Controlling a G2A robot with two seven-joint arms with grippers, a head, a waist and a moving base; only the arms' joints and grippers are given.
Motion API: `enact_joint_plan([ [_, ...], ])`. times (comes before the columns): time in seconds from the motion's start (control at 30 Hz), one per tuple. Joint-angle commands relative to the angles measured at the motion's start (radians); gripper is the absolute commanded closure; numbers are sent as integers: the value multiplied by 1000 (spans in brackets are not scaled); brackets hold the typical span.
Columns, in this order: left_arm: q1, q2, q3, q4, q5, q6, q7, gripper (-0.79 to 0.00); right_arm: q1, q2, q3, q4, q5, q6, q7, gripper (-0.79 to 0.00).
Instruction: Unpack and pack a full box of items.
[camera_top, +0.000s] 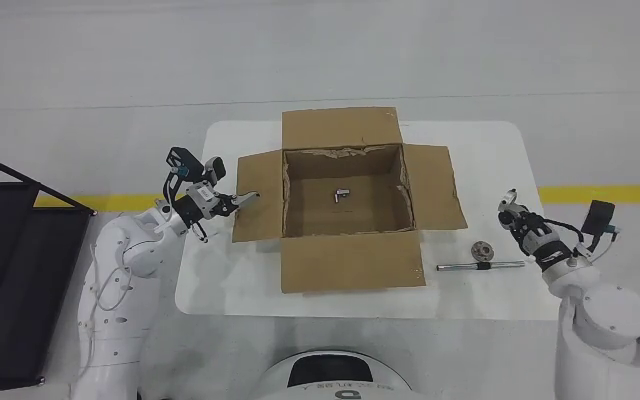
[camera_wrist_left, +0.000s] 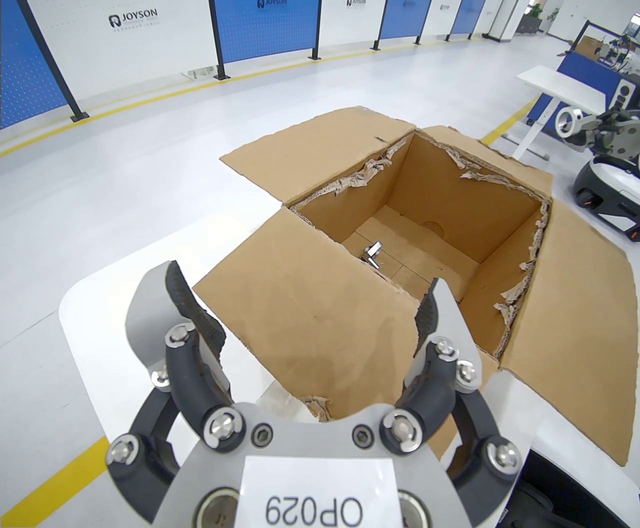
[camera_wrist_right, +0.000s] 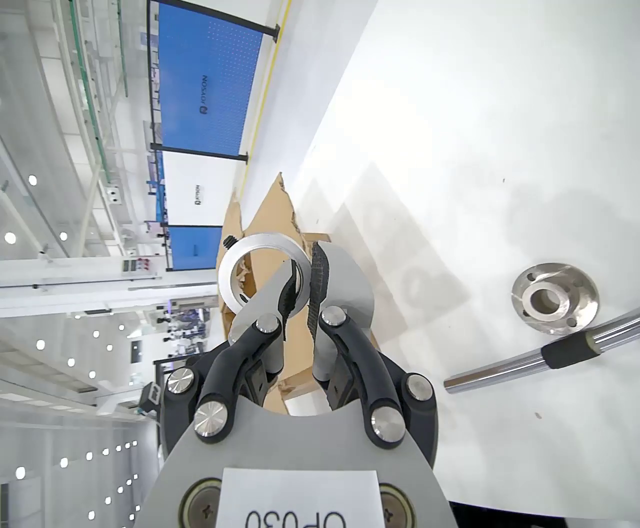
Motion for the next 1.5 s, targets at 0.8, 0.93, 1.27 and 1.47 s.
enact_joint_plan([
  [0.8, 0, 0, 0, 0, 0, 0, 0, -785, 319, 26, -585, -43, -574, 37, 206, 0],
  [0.93, 0, 0, 0, 0, 0, 0, 0, -785, 460, 16, -763, 122, -735, 115, 211, 0],
  [1.27, 0, 0, 0, 0, 0, 0, 0, -785, 562, 3, -901, 239, -851, 187, 253, 0],
  [1.47, 0, 0, 0, 0, 0, 0, 0, -785, 586, -2, -940, 274, -887, 204, 264, -231],
])
